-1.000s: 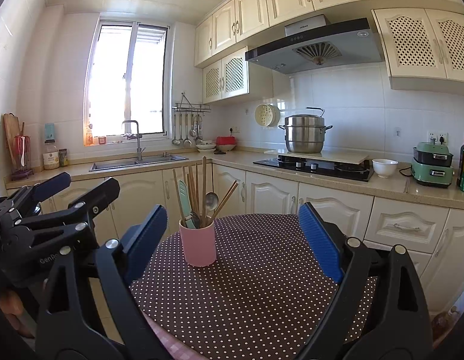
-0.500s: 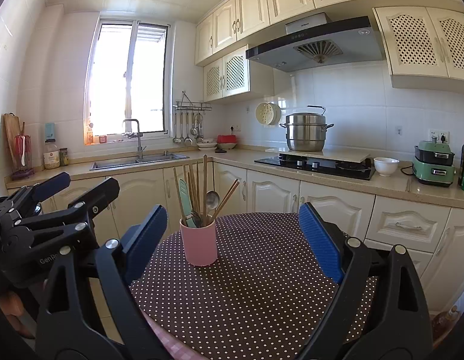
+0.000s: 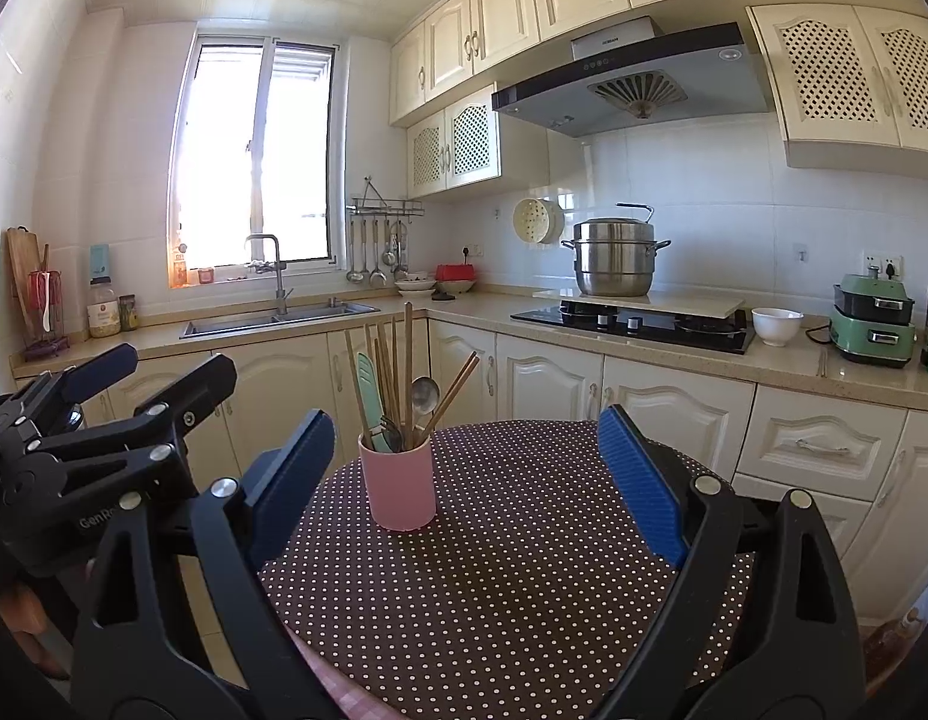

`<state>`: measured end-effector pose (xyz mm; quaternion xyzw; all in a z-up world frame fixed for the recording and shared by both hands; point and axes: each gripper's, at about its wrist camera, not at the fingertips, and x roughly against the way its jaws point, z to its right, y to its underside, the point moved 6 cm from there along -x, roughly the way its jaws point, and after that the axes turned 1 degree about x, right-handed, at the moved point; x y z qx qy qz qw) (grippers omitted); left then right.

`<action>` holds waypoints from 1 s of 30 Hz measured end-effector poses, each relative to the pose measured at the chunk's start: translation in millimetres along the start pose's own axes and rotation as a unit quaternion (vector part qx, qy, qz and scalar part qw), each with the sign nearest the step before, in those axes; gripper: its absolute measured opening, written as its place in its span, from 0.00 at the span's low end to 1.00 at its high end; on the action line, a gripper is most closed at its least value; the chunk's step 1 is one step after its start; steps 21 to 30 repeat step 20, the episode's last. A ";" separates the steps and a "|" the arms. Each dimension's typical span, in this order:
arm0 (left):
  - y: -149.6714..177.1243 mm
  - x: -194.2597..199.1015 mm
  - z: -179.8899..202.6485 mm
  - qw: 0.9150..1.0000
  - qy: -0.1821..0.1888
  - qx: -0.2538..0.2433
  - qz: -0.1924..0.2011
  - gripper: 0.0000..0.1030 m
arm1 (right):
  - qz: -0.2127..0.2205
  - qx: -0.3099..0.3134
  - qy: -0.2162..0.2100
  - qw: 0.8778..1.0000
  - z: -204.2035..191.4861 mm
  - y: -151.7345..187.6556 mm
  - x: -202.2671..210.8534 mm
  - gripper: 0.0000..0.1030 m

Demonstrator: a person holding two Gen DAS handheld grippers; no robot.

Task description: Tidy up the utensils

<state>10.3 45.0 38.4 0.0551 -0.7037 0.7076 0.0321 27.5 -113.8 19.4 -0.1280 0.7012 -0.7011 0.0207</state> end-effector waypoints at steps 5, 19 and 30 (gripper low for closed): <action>1.0 -3.9 1.0 1.000 -0.004 -0.001 -0.003 0.92 | -0.002 -0.001 -0.001 1.000 0.6 1.1 -4.4 0.85; 9.3 -21.9 3.8 1.000 -0.010 -0.002 -0.023 0.92 | -0.018 -0.007 -0.002 1.000 9.2 9.2 -20.0 0.85; 10.5 -23.3 4.1 1.000 -0.011 -0.002 -0.025 0.92 | -0.020 -0.007 -0.002 1.000 10.3 9.9 -21.4 0.85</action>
